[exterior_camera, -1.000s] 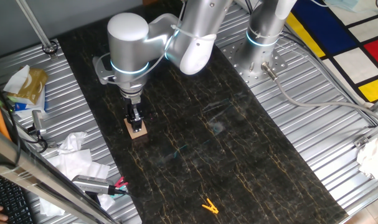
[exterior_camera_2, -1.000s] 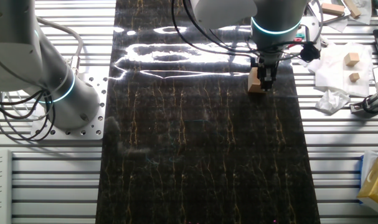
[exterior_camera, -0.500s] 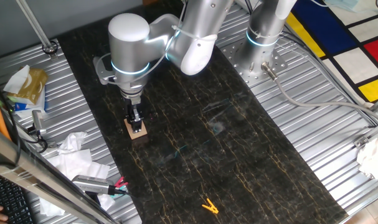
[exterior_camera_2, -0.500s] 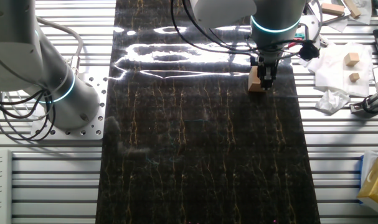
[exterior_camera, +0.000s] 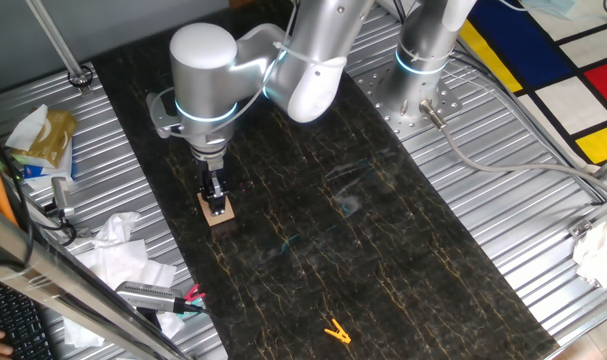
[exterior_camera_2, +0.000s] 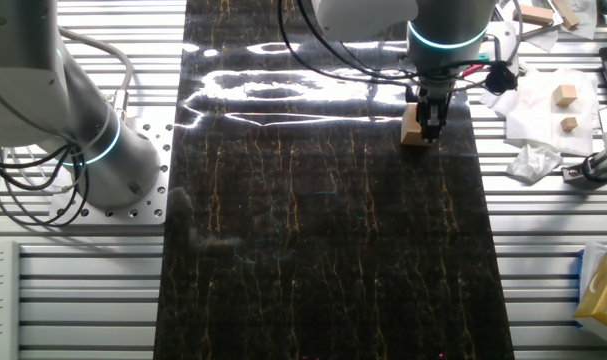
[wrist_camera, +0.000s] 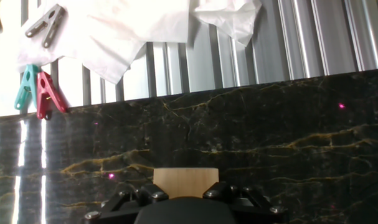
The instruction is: Hold a small block with the gripper and sweep it from left to right on the table
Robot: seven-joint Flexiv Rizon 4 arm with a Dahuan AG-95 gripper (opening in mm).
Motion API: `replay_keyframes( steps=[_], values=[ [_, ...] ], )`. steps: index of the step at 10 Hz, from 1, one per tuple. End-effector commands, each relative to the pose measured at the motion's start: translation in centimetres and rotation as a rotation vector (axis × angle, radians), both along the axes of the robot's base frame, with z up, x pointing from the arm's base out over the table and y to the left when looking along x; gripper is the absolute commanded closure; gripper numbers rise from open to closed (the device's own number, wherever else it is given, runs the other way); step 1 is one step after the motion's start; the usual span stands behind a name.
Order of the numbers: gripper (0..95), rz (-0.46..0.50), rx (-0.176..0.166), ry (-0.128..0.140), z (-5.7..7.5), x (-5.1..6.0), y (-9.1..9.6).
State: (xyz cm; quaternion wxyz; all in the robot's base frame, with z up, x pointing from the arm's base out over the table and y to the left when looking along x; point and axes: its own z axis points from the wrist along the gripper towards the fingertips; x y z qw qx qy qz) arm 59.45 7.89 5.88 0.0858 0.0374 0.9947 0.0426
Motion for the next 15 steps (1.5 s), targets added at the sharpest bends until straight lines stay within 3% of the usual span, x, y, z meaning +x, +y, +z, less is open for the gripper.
replay_keyframes(
  steps=[1,15],
  values=[
    [95.0,-0.001,0.000,0.002,0.12,0.07,0.08],
    [95.0,-0.010,0.001,0.005,0.29,0.33,0.92]
  ],
)
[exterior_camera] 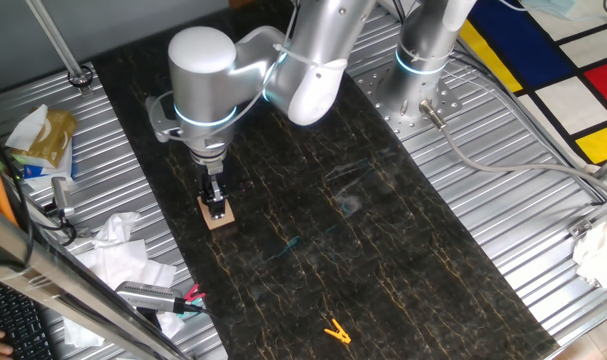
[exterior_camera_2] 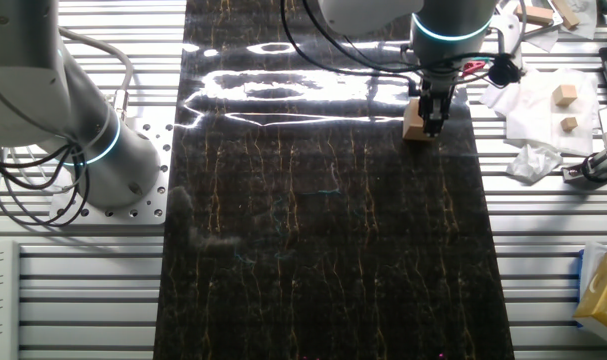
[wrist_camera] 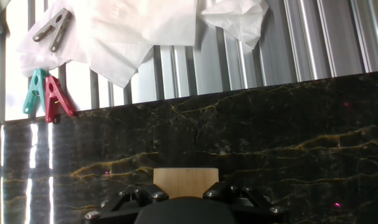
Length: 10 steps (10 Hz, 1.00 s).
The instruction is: Hold a small block with the gripper and sweep it from left to right on the table
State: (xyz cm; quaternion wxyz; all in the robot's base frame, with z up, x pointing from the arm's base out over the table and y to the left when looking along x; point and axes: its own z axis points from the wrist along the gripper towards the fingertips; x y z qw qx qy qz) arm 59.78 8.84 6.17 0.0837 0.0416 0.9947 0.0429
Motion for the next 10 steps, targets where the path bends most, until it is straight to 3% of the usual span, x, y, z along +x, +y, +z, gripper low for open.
replay_keyframes(
  steps=[1,10],
  values=[
    [95.0,-0.004,0.000,0.001,0.00,-0.02,0.05],
    [95.0,-0.008,0.001,0.002,0.03,0.03,0.97]
  ],
)
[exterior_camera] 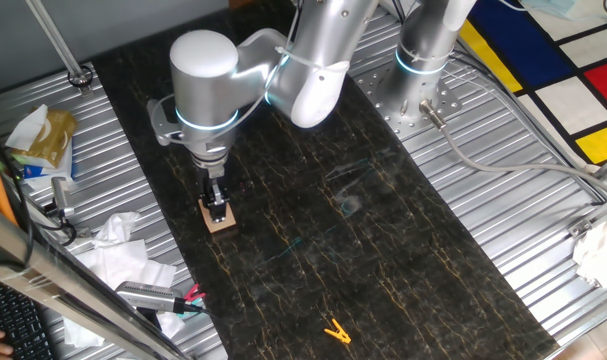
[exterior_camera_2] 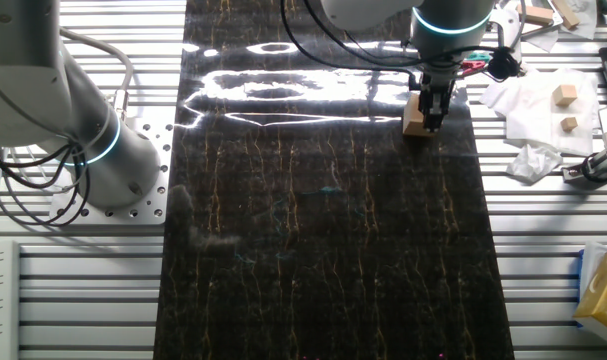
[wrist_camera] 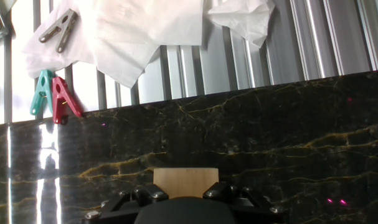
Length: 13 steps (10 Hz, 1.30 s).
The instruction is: Hold a small block with the gripper and sweep it from left to right on the table
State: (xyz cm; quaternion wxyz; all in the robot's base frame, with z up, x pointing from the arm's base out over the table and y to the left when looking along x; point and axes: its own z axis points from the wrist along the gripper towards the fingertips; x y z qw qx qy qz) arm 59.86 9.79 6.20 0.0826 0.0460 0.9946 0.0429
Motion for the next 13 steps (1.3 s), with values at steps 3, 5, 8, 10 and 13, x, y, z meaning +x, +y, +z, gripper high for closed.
replay_keyframes(
  steps=[3,5,8,10,13],
  values=[
    [95.0,0.001,0.000,-0.002,-0.09,-0.17,0.28],
    [95.0,0.001,0.001,-0.002,-0.09,-0.16,0.43],
    [95.0,0.002,0.003,-0.002,-0.10,-0.05,0.60],
    [95.0,0.005,0.001,-0.002,-0.23,0.01,0.67],
    [95.0,0.017,-0.002,-0.003,-0.55,0.03,0.72]
  ],
)
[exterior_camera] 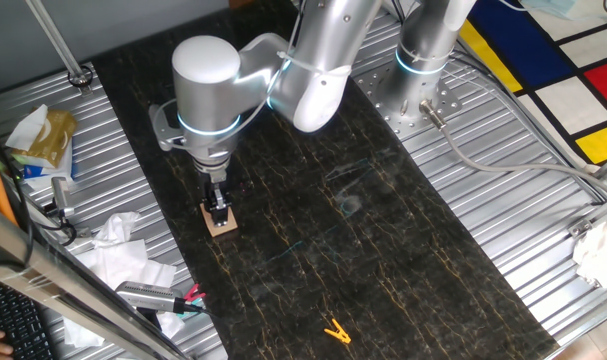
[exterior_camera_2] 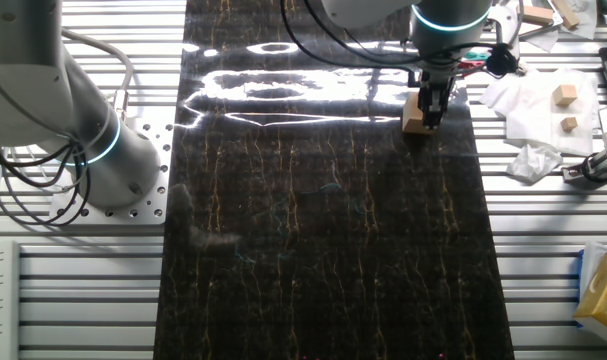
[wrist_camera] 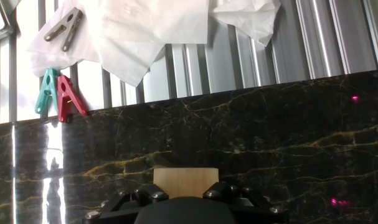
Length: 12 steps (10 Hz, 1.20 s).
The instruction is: Hold a small block with the gripper and sweep it from left to right on the table
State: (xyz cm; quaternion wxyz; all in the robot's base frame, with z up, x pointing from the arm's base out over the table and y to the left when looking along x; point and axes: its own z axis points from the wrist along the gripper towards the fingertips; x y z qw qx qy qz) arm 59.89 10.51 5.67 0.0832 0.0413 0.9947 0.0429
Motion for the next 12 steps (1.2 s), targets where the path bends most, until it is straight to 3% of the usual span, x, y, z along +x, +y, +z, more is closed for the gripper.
replay_keyframes(
  steps=[1,7,12],
  values=[
    [95.0,0.016,-0.002,-0.002,0.01,0.04,0.02],
    [95.0,0.017,0.002,0.009,0.63,0.92,0.76],
    [95.0,0.012,0.008,0.013,0.49,1.00,0.85]
  ],
)
